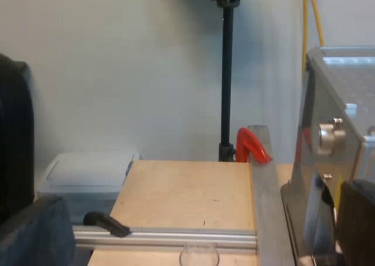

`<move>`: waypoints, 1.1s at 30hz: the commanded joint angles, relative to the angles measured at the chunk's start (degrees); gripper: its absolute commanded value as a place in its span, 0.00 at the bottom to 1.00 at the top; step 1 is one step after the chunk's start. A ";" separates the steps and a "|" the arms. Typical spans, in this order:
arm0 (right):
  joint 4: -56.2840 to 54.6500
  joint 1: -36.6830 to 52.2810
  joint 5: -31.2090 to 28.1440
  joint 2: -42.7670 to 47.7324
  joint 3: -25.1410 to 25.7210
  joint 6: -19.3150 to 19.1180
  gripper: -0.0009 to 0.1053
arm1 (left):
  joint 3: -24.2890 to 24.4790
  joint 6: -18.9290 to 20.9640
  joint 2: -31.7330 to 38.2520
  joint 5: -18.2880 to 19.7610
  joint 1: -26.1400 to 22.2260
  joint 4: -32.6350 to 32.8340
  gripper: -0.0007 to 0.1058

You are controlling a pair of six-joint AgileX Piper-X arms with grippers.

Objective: Place mug into machine

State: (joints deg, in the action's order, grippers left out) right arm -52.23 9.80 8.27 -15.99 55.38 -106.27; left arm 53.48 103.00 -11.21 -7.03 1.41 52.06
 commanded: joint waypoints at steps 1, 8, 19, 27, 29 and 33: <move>0.50 0.30 0.45 5.33 -3.35 -0.65 0.60 | -2.55 0.45 6.55 -0.90 0.21 2.55 0.87; -2.40 0.30 0.45 16.47 -10.09 -0.54 0.60 | -7.11 -1.69 19.73 -0.90 0.21 9.95 0.87; -3.41 -0.04 -0.97 19.10 -13.70 0.21 0.60 | -10.97 -0.75 19.99 -1.33 -0.09 15.39 0.87; -2.05 -0.10 3.72 19.10 -19.77 1.63 0.60 | -18.99 0.00 19.82 -0.92 -0.09 5.36 0.87; -2.89 -0.10 3.72 19.10 -20.57 1.48 0.60 | -21.13 0.00 19.82 -0.40 -0.09 5.25 0.87; -3.38 -0.10 3.97 18.98 -23.62 1.01 0.60 | -24.31 0.00 19.82 0.05 -0.09 5.85 0.87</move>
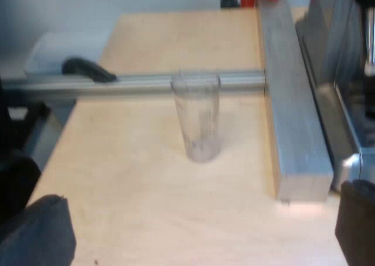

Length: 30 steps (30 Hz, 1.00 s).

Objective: Place mug into machine

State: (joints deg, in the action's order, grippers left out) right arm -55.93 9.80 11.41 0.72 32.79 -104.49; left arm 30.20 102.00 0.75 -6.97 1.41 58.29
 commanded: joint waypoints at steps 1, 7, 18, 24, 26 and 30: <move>0.32 -0.10 0.83 2.27 -2.00 -0.76 0.60 | -1.27 1.00 7.74 -0.01 -0.09 -1.06 0.87; -0.36 -0.10 0.83 2.27 -3.97 -0.76 0.60 | -1.28 1.00 7.72 -0.01 -0.09 -0.99 0.87; -0.36 -0.10 0.83 2.27 -3.97 -0.76 0.60 | -1.64 0.57 7.72 2.96 -0.09 -1.87 0.87; -0.36 -0.10 0.83 2.27 -3.97 -0.76 0.60 | -1.64 0.57 7.72 2.93 -0.09 -1.87 0.87; -0.36 -0.10 0.83 2.27 -3.97 -0.76 0.60 | -1.64 0.57 7.72 2.93 -0.09 -1.87 0.87; -0.36 -0.10 0.83 2.27 -3.97 -0.76 0.60 | -1.64 0.57 7.72 2.93 -0.09 -1.87 0.87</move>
